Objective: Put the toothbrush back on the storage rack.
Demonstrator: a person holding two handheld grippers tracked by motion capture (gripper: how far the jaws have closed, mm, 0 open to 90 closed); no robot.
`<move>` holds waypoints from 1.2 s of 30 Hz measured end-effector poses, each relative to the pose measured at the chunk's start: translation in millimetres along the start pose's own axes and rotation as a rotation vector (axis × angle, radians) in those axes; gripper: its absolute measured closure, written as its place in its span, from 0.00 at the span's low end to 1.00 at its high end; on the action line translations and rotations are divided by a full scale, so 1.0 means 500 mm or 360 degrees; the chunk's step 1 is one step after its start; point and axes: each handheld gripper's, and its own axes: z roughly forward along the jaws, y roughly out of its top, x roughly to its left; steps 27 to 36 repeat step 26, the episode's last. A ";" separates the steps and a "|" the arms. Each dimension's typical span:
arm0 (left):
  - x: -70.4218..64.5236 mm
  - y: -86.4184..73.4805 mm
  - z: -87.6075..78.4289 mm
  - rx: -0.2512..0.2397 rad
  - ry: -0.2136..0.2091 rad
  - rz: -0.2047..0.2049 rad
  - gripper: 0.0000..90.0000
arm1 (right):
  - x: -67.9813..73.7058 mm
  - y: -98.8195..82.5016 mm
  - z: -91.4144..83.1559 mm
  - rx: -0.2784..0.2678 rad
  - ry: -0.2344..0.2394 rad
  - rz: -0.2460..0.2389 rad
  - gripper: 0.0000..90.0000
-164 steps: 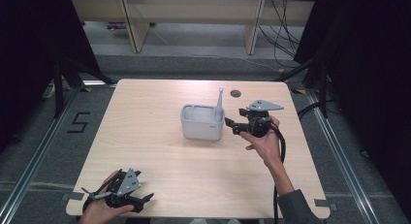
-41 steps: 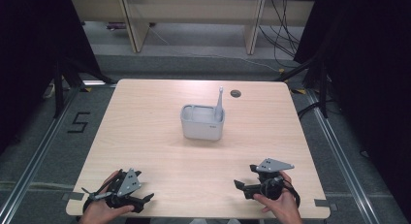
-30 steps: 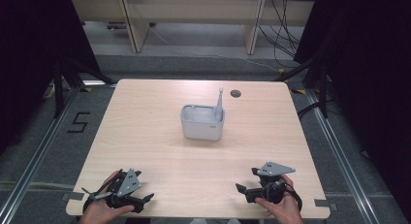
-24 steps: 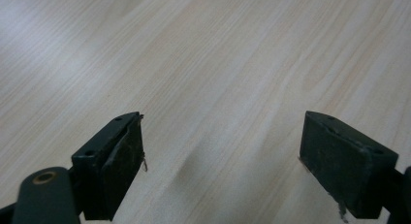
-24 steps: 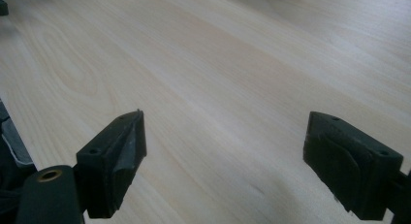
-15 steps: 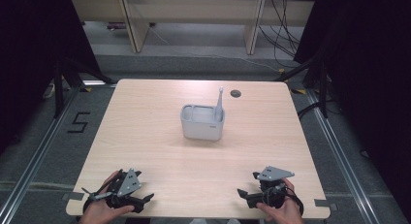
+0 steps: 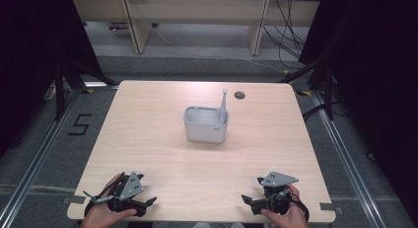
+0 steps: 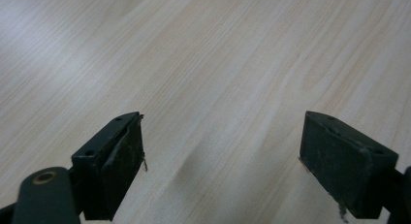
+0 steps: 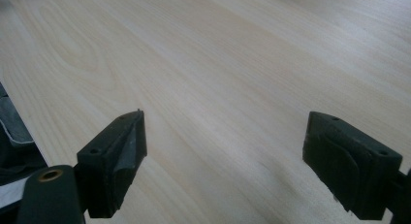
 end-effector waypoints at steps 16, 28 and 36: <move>0.001 0.000 0.000 0.0015 0.0005 0.0013 0.17 | 0.004 0.000 0.000 0.0016 0.0002 0.0020 0.18; 0.003 0.000 -0.002 0.0019 0.0003 0.0017 0.17 | -0.002 0.000 0.000 0.0011 0.0017 0.0015 0.19; 0.003 0.000 -0.002 0.0019 0.0003 0.0017 0.17 | -0.002 0.000 0.000 0.0011 0.0017 0.0015 0.19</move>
